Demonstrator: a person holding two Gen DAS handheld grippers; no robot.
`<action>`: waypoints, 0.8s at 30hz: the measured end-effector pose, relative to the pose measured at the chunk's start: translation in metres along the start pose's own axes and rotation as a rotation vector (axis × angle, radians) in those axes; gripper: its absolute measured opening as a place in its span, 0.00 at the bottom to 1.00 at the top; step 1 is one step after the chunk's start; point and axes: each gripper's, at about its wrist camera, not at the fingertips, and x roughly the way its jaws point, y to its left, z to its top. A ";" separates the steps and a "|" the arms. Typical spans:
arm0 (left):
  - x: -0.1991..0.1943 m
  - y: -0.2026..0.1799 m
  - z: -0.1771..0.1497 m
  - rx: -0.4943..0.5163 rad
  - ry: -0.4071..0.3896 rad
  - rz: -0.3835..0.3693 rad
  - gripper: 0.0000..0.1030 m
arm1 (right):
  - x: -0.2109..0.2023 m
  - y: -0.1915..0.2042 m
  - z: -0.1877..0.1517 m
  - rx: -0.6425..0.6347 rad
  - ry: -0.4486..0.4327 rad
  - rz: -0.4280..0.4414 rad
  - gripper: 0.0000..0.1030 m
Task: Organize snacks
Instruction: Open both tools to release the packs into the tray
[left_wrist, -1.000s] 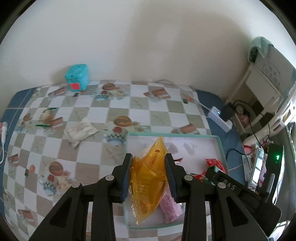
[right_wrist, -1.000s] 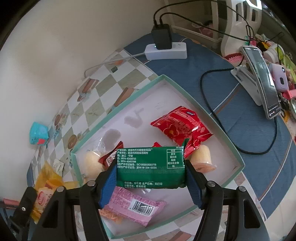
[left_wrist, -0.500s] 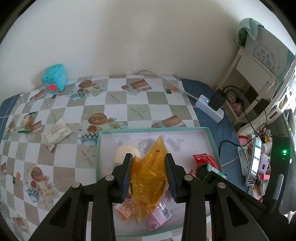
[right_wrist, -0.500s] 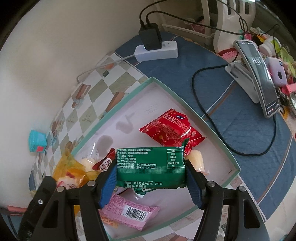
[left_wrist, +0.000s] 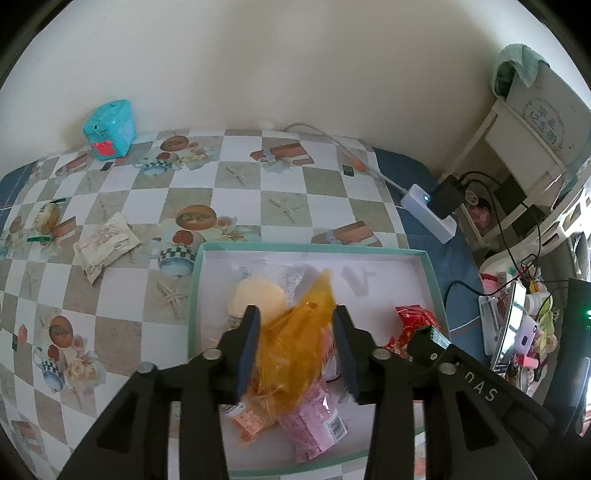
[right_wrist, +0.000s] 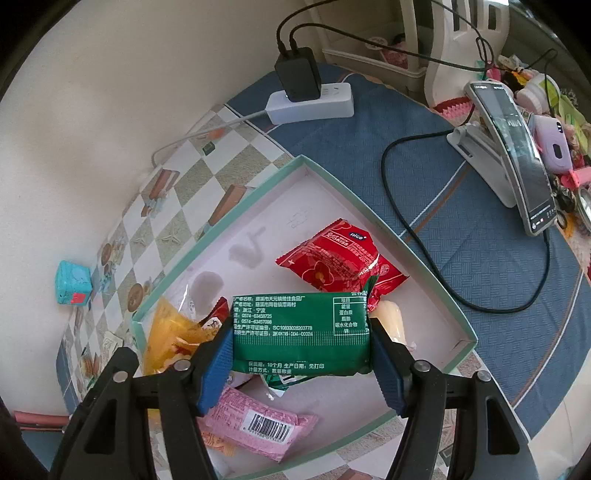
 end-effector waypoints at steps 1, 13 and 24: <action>-0.001 0.001 0.000 0.001 -0.001 0.003 0.47 | 0.000 0.000 0.000 -0.001 0.000 0.001 0.70; -0.011 0.029 0.005 -0.040 -0.009 0.112 0.57 | 0.005 0.002 -0.002 -0.015 0.022 -0.016 0.71; -0.005 0.061 0.002 -0.076 0.047 0.271 0.58 | 0.005 0.005 -0.003 -0.038 0.022 -0.018 0.71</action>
